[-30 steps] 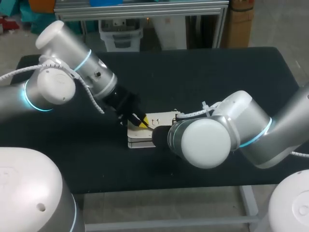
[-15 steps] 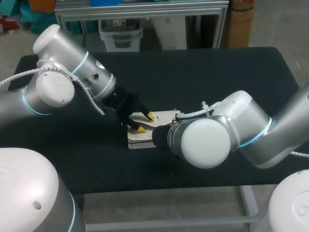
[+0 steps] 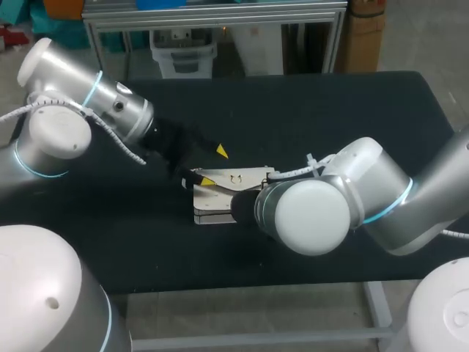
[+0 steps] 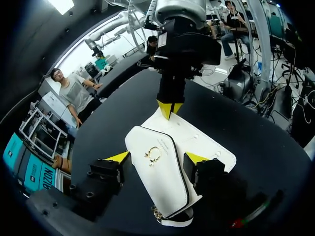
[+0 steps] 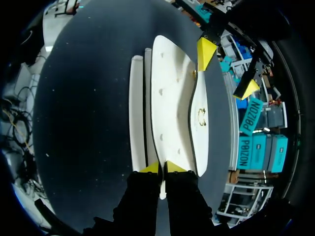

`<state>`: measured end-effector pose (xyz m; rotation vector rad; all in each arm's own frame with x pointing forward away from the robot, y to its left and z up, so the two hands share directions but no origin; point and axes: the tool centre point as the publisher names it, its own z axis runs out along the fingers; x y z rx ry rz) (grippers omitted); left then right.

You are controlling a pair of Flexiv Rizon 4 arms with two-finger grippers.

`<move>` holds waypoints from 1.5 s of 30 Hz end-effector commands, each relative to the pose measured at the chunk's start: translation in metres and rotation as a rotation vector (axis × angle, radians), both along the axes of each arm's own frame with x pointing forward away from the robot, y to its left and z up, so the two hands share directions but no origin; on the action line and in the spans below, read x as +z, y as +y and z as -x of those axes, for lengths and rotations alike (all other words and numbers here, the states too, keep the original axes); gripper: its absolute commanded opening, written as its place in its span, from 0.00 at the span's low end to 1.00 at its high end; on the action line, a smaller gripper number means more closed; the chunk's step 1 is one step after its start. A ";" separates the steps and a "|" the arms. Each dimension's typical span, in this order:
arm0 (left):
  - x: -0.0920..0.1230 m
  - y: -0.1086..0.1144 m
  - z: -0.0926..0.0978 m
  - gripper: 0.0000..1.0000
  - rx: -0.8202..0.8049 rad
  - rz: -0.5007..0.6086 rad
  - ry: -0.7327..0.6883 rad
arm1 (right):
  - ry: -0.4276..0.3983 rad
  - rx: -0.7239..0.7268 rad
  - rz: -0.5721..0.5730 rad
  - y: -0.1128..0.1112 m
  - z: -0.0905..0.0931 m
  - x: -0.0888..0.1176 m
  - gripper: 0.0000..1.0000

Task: Pick up the bag, open it, inspect its contents, close it, and place it on the opposite side

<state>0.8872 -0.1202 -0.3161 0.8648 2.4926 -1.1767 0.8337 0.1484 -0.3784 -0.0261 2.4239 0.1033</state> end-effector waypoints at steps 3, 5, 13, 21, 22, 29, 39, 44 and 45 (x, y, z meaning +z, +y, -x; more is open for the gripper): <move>0.006 0.007 0.002 1.00 0.098 0.035 0.053 | -0.002 -0.001 0.000 0.001 0.000 -0.003 0.00; 0.008 0.005 0.002 1.00 0.116 0.025 0.065 | -0.002 -0.001 0.000 0.001 0.000 -0.003 0.00; 0.012 0.002 -0.002 1.00 0.163 0.020 0.101 | -0.010 0.003 -0.006 0.003 -0.001 0.000 0.40; 0.016 0.007 -0.008 1.00 0.225 0.039 0.148 | -0.034 -0.001 -0.013 0.002 0.001 0.010 1.00; 0.016 0.007 -0.008 1.00 0.225 0.039 0.149 | -0.038 0.000 -0.014 0.002 0.002 0.012 1.00; 0.022 0.013 -0.009 1.00 0.301 0.042 0.215 | -0.070 0.010 -0.051 0.004 0.007 0.033 1.00; 0.040 0.027 -0.001 1.00 0.463 0.018 0.338 | -0.002 -0.026 -0.114 -0.005 0.014 0.067 1.00; 0.045 0.038 0.005 1.00 0.512 -0.011 0.375 | 0.054 -0.034 -0.134 -0.015 0.014 0.078 1.00; 0.046 0.040 0.005 1.00 0.528 -0.024 0.373 | 0.062 -0.028 -0.137 -0.016 0.013 0.079 1.00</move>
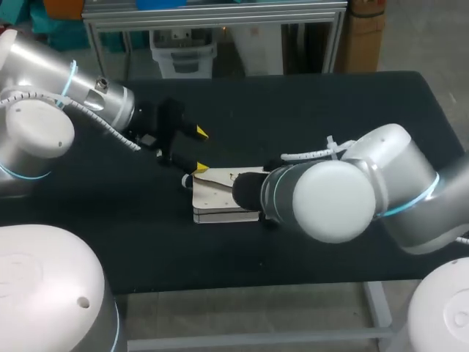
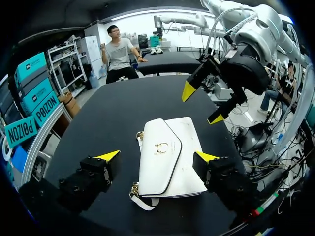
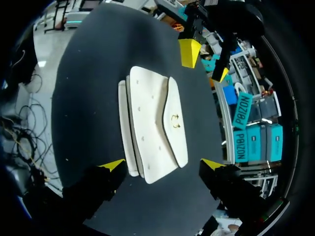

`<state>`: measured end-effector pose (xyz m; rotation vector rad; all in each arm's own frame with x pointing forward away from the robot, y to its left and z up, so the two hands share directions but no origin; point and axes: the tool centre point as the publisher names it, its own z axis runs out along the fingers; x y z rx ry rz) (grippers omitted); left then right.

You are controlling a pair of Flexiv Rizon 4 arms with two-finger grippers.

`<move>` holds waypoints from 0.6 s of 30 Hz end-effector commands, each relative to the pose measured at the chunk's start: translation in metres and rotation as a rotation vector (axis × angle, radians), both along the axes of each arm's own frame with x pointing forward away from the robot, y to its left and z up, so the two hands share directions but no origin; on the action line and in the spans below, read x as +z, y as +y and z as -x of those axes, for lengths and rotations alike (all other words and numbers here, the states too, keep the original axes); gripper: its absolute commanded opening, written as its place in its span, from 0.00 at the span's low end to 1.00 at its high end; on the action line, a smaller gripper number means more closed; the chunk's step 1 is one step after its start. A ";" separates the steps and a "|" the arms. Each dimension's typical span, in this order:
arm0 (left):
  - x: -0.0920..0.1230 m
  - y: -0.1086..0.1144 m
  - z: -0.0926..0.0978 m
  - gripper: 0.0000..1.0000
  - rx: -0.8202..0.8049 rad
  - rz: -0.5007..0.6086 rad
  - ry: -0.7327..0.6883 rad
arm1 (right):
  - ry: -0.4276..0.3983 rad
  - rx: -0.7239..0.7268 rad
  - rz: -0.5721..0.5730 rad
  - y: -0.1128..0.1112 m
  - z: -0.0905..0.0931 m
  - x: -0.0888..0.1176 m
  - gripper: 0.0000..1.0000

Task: Pick up the bag, open it, inspect its contents, close it, and place it on the opposite side

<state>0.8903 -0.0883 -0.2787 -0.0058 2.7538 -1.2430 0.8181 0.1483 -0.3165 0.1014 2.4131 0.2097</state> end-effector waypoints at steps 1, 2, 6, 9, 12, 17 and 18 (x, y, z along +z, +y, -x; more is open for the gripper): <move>0.008 0.009 0.010 1.00 0.023 -0.040 0.002 | 0.067 0.050 -0.034 -0.018 -0.003 0.019 1.00; 0.009 0.012 0.012 1.00 0.003 -0.032 -0.012 | 0.074 0.066 -0.030 -0.020 -0.004 0.021 1.00; 0.003 0.011 0.019 1.00 0.021 -0.128 -0.013 | 0.114 0.123 -0.002 -0.027 -0.010 0.026 1.00; -0.001 0.013 0.016 1.00 0.071 -0.154 0.064 | 0.168 0.121 -0.013 -0.035 -0.017 0.029 1.00; -0.007 0.012 0.013 1.00 0.142 -0.184 0.165 | 0.209 0.129 -0.022 -0.039 -0.019 0.035 1.00; -0.011 0.019 0.013 1.00 0.207 -0.193 0.242 | 0.270 0.107 0.006 -0.043 -0.026 0.043 1.00; -0.010 0.020 0.013 1.00 0.212 -0.200 0.243 | 0.279 0.101 0.012 -0.044 -0.028 0.045 1.00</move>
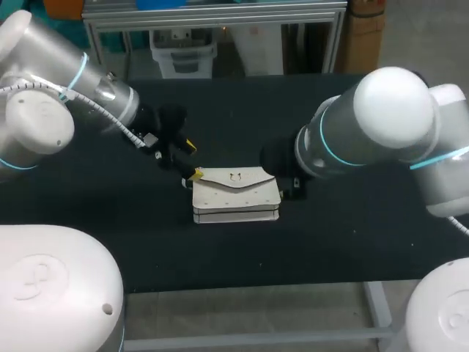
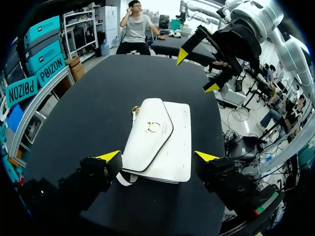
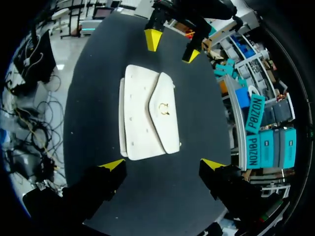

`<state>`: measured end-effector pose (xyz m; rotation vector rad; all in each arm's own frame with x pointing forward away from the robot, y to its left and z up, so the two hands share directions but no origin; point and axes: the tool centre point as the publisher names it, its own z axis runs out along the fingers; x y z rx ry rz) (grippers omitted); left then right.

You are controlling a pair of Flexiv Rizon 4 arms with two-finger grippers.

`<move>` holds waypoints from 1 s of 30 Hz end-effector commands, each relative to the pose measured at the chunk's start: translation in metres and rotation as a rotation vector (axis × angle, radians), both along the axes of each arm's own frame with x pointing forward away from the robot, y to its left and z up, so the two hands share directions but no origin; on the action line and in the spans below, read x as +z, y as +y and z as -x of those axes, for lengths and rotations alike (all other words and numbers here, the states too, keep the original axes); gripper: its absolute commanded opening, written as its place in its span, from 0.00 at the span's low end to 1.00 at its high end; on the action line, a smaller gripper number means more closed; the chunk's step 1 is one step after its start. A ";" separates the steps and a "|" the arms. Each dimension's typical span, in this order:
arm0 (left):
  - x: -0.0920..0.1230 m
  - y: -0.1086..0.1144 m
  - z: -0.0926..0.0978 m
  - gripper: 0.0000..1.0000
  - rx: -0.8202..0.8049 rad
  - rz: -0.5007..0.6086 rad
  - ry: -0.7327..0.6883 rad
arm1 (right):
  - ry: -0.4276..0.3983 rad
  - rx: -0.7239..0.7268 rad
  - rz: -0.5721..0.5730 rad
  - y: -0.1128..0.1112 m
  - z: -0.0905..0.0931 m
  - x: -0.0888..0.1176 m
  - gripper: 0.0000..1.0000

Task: Pick up the bag, open it, inspect its contents, close it, and place it on the opposite side

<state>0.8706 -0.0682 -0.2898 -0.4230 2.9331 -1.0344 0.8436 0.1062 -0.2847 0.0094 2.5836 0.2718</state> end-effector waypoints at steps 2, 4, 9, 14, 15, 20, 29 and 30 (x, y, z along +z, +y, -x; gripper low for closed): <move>0.002 0.002 -0.006 1.00 0.022 -0.069 0.033 | 0.138 0.009 0.050 -0.003 -0.006 0.015 1.00; 0.003 0.004 -0.007 1.00 0.023 -0.089 0.044 | 0.163 0.005 0.077 -0.005 -0.010 0.019 1.00; 0.005 0.002 -0.013 1.00 0.054 -0.163 0.075 | 0.234 0.023 0.100 -0.005 -0.023 0.023 1.00; 0.004 0.002 -0.019 1.00 0.103 -0.210 0.101 | 0.323 0.034 0.139 -0.003 -0.039 0.023 1.00; 0.004 0.003 -0.020 1.00 0.106 -0.210 0.107 | 0.343 0.047 0.134 -0.003 -0.041 0.023 1.00; 0.004 0.009 -0.023 1.00 0.139 -0.230 0.143 | 0.410 0.049 0.148 -0.004 -0.052 0.025 1.00; 0.004 0.023 -0.027 1.00 0.245 -0.236 0.199 | 0.549 0.069 0.041 -0.013 -0.061 0.022 1.00; 0.004 0.025 -0.028 1.00 0.281 -0.220 0.217 | 0.570 0.064 0.029 -0.015 -0.062 0.020 1.00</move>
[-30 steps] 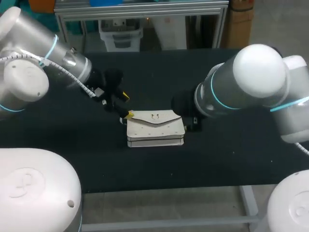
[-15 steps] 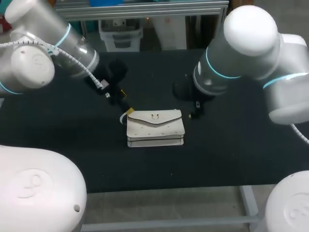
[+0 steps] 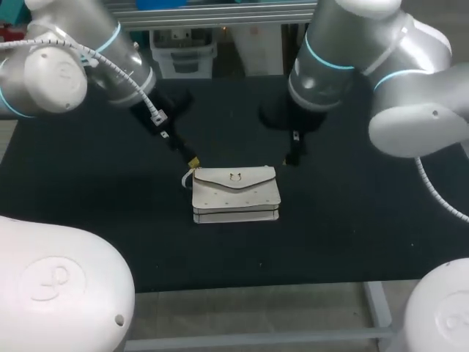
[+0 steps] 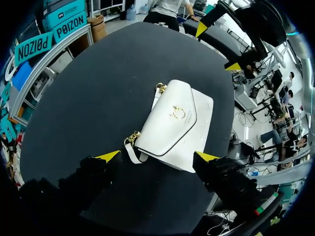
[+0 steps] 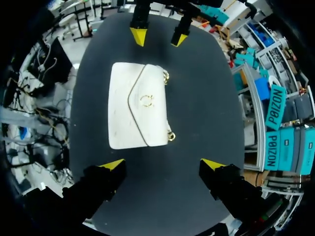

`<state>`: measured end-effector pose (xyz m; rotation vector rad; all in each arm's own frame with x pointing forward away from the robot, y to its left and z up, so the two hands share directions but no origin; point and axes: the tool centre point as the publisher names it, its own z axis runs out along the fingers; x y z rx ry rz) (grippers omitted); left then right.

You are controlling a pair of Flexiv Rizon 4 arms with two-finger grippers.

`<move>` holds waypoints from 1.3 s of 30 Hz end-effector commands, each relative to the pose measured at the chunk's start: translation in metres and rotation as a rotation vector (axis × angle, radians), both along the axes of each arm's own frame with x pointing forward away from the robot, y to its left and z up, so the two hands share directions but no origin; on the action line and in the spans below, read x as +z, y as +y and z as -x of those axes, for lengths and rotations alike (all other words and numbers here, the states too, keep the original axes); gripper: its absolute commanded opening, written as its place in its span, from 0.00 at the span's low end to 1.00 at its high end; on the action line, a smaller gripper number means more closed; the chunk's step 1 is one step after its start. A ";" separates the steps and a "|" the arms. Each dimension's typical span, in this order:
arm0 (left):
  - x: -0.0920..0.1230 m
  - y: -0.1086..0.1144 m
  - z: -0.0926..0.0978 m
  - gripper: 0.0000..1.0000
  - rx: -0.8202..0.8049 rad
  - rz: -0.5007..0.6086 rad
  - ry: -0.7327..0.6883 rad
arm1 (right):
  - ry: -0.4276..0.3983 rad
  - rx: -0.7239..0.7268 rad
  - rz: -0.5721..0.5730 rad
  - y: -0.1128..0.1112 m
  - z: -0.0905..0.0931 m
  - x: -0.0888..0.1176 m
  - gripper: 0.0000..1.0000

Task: Pick up the bag, open it, inspect its contents, close it, and place it on the opposite side

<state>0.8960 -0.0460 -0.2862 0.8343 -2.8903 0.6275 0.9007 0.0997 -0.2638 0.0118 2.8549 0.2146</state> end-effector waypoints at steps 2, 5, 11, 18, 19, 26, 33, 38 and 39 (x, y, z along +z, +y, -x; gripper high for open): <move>-0.001 0.006 -0.008 1.00 0.114 -0.041 0.021 | 0.375 0.040 -0.098 -0.014 -0.009 -0.004 1.00; 0.000 0.008 -0.009 1.00 0.116 -0.075 0.007 | 0.386 0.036 -0.093 -0.015 -0.009 -0.004 1.00; 0.000 0.008 -0.009 1.00 0.116 -0.075 0.007 | 0.386 0.036 -0.093 -0.015 -0.009 -0.004 1.00; 0.000 0.008 -0.009 1.00 0.116 -0.075 0.007 | 0.386 0.036 -0.093 -0.015 -0.009 -0.004 1.00; 0.000 0.008 -0.009 1.00 0.116 -0.075 0.007 | 0.386 0.036 -0.093 -0.015 -0.009 -0.004 1.00; 0.003 -0.011 0.004 1.00 0.553 -0.145 0.198 | 0.407 -0.300 -0.248 -0.030 -0.017 0.007 1.00; -0.001 -0.004 0.008 1.00 0.981 -0.053 0.557 | 0.454 -0.606 -0.417 -0.049 -0.017 0.016 1.00; -0.001 -0.004 0.008 1.00 0.981 -0.053 0.557 | 0.454 -0.606 -0.417 -0.049 -0.017 0.016 1.00; -0.001 -0.004 0.008 1.00 0.981 -0.053 0.557 | 0.454 -0.606 -0.417 -0.049 -0.017 0.016 1.00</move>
